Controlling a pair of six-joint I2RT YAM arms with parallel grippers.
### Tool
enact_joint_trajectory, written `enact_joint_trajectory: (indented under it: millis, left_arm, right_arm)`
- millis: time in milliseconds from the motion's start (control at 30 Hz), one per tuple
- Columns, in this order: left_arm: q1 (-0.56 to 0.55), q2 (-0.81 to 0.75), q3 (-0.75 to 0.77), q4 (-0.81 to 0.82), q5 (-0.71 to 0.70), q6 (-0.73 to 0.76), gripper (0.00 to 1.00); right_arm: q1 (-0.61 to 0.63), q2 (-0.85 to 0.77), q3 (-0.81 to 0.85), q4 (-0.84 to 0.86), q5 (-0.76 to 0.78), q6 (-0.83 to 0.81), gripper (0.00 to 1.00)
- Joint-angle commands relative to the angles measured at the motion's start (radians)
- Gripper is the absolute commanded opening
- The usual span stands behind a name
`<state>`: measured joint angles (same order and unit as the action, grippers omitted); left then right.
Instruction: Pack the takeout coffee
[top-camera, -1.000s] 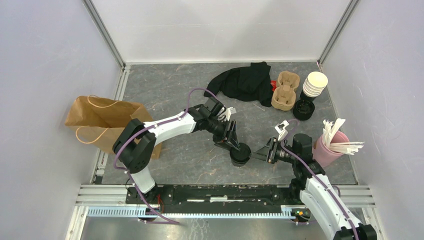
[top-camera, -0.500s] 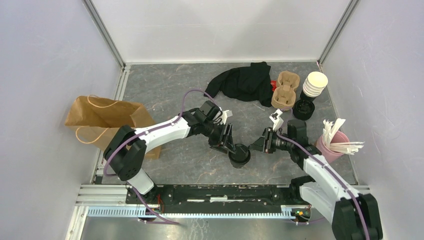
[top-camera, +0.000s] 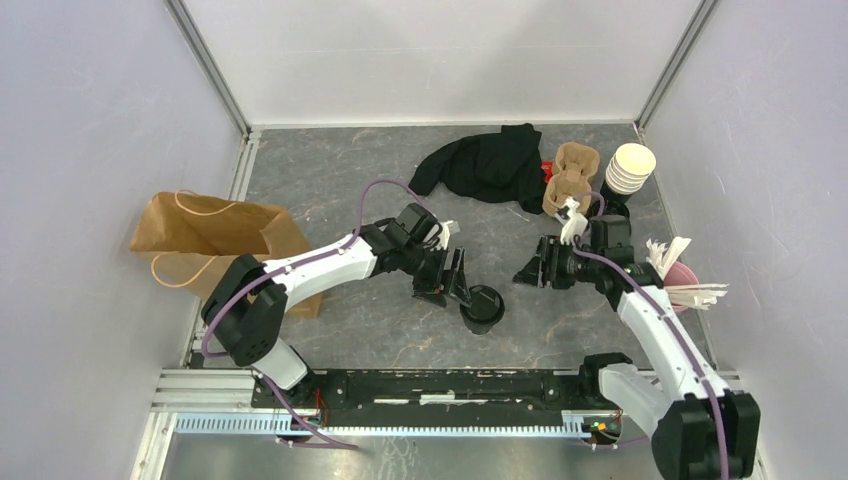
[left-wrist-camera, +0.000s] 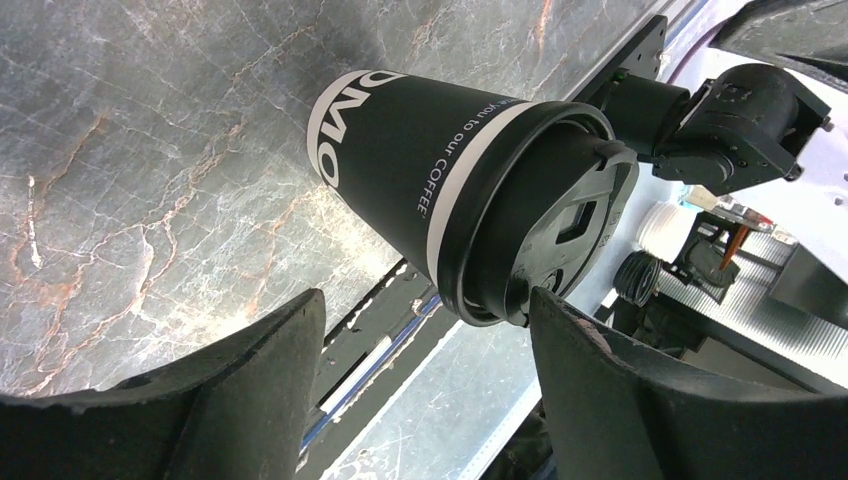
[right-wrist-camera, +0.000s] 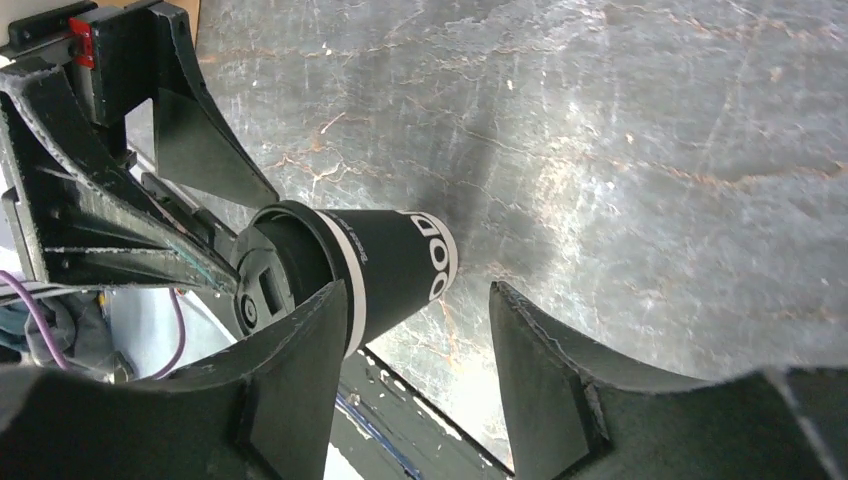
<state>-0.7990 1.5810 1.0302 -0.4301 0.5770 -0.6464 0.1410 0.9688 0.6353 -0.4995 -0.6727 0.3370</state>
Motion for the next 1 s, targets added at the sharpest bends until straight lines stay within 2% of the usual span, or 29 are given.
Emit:
enact_joint_trajectory:
  millis: [0, 133, 200, 400, 600, 733, 800, 867, 967]
  left_arm:
    - [-0.003, -0.013, 0.033, 0.037, 0.010, -0.050, 0.81]
    - [-0.003, 0.006, 0.039, 0.046, 0.029, -0.047, 0.80]
    - [-0.003, 0.012, 0.039, 0.044, 0.036, -0.040, 0.79]
    - [-0.003, 0.033, 0.030, 0.030, 0.025, -0.033, 0.72]
    - [-0.003, 0.060, 0.024, 0.010, 0.006, -0.018, 0.66]
    - [-0.003, 0.065, 0.025, -0.004, -0.003, -0.004, 0.63]
    - [-0.003, 0.070, 0.024, -0.018, -0.015, 0.005, 0.62]
    - [-0.002, 0.076, 0.017, -0.035, -0.036, 0.018, 0.61]
    - [0.002, 0.082, -0.011, -0.060, -0.070, 0.034, 0.59]
  right_arm:
    - [-0.054, -0.071, -0.029, -0.145, -0.076, -0.065, 0.61]
    - [-0.048, -0.158, -0.153, -0.012, -0.251, 0.048, 0.62]
    - [-0.039, -0.191, -0.194, 0.051, -0.282, 0.103, 0.64]
    - [-0.010, -0.192, -0.240, 0.143, -0.262, 0.171, 0.64]
    - [0.033, -0.164, -0.295, 0.244, -0.246, 0.220, 0.60]
    - [0.071, -0.154, -0.325, 0.299, -0.204, 0.253, 0.57]
    - [0.077, -0.146, -0.358, 0.310, -0.170, 0.251, 0.49]
    - [0.078, -0.134, -0.388, 0.240, -0.062, 0.192, 0.41]
    - [0.077, -0.117, -0.453, 0.150, 0.088, 0.106, 0.38]
